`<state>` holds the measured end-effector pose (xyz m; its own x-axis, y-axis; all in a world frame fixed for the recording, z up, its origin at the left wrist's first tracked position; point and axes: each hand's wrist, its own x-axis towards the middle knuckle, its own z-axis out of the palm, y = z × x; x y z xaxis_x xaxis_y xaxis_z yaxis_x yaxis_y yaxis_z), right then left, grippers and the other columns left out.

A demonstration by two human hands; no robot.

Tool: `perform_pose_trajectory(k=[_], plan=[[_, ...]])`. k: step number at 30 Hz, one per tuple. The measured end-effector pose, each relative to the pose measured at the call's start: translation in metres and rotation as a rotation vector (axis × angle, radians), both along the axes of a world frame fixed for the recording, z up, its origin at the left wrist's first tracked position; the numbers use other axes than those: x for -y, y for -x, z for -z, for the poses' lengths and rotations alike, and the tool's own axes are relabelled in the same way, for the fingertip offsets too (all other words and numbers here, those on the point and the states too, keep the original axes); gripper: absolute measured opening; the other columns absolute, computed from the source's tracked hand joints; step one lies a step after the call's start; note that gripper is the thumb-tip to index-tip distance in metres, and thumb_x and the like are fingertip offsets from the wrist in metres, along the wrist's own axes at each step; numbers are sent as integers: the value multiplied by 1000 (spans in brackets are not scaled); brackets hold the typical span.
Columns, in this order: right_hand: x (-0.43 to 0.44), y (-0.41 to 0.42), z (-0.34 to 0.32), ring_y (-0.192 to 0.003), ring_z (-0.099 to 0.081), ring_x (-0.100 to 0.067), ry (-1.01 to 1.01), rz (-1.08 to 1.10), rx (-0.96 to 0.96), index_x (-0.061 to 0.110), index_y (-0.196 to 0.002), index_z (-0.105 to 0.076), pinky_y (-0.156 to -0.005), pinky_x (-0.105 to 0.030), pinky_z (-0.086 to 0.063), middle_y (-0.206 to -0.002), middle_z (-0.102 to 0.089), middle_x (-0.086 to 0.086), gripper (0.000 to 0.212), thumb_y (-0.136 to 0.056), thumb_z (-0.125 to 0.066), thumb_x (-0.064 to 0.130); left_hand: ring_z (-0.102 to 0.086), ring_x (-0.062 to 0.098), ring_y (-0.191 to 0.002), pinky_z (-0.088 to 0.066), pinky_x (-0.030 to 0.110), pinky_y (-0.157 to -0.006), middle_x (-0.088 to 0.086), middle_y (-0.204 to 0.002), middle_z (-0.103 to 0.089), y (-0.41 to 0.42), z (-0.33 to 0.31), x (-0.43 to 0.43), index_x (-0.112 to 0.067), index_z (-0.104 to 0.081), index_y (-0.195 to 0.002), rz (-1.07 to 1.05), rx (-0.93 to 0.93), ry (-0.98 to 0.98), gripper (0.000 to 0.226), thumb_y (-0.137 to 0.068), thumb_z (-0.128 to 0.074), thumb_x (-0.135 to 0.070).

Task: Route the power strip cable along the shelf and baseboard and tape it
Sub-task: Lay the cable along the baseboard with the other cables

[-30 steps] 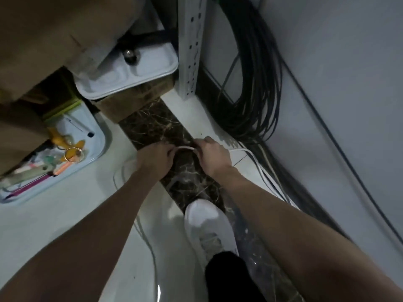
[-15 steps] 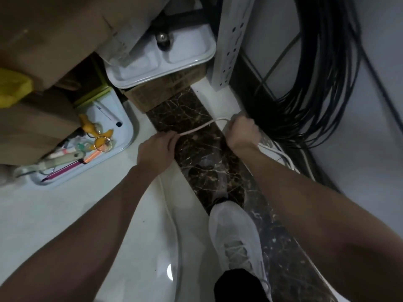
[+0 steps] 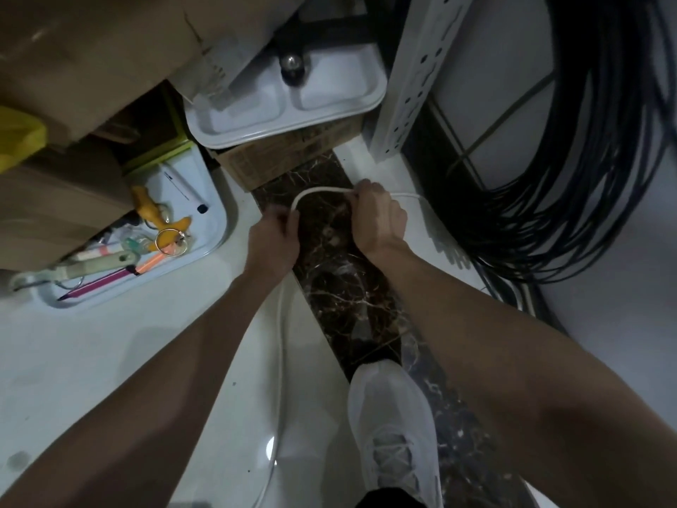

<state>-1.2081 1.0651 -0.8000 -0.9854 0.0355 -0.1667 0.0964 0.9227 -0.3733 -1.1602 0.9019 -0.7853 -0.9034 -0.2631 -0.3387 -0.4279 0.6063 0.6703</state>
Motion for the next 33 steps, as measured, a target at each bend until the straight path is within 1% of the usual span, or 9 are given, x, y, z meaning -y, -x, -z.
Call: perform_pose_trajectory(k=[2,4,8,11,15,18,23,28,33], plan=[[0,5,1,-99,-64,-34,3,45,-5,11,-113,-57,-72,-37,-39,-114,-62,-11,21,-107,-42,23,-62,19,-63,-56,30,-56,9,-83,-64,-5,-6,-3,-9,-66,-112,-266,173,-462,33,-106,-49,-36],[2,7,0,-101,-63,-36,29,68,12,12,-117,-56,-72,-38,-38,-116,-62,-11,26,-107,-41,30,-53,15,-55,-48,28,-51,3,-75,-54,-5,-10,-5,-14,-68,-101,-377,237,-658,28,-106,-49,-34],[10,-1,-1,-108,-63,-33,122,-167,-38,26,-145,-45,-85,-41,-50,-128,-62,-10,41,-105,-46,31,-64,29,-86,-42,31,-69,1,-89,-65,5,3,2,-24,-68,-94,-83,112,-54,30,-107,-42,-33],[24,-5,0,-106,-66,-30,88,-501,-68,26,-137,-59,-85,-39,-53,-125,-66,-6,35,-105,-46,31,-65,36,-97,-47,37,-75,12,-104,-71,11,4,12,-20,-68,-110,136,15,278,34,-107,-37,-33],[42,-10,0,-89,-69,-34,37,-543,-114,14,-125,-56,-69,-39,-51,-114,-68,-9,30,-103,-51,34,-66,37,-95,-49,39,-73,11,-103,-73,10,-3,26,-22,-68,-112,345,-144,333,30,-108,-39,-30],[49,-11,-1,-75,-70,-33,82,-498,-283,15,-121,-54,-54,-33,-50,-101,-68,-8,28,-95,-63,21,-67,35,-97,-50,40,-74,10,-108,-70,5,-7,37,-21,-65,-118,456,-48,433,26,-106,-42,-22],[51,4,8,-64,-68,-33,-19,-674,-261,13,-94,-73,-53,-40,-57,-94,-64,-10,7,-88,-71,15,-64,36,-104,-51,41,-79,12,-118,-67,-15,-7,52,-23,-55,-140,448,-34,320,37,-106,-41,-20],[53,12,-2,-97,-66,-37,-164,-636,-170,13,-114,-67,-70,-43,-51,-118,-60,-10,23,-104,-50,24,-66,33,-96,-54,41,-78,8,-101,-71,-66,-3,82,-21,-65,-112,139,-33,208,30,-107,-40,-37],[80,-29,-2,-71,-72,-35,-37,-683,-180,19,-121,-69,-58,-44,-60,-111,-70,-9,31,-92,-62,12,-63,40,-106,-50,43,-85,13,-118,-68,-87,-6,92,-20,-65,-128,217,12,318,31,-105,-44,-20]])
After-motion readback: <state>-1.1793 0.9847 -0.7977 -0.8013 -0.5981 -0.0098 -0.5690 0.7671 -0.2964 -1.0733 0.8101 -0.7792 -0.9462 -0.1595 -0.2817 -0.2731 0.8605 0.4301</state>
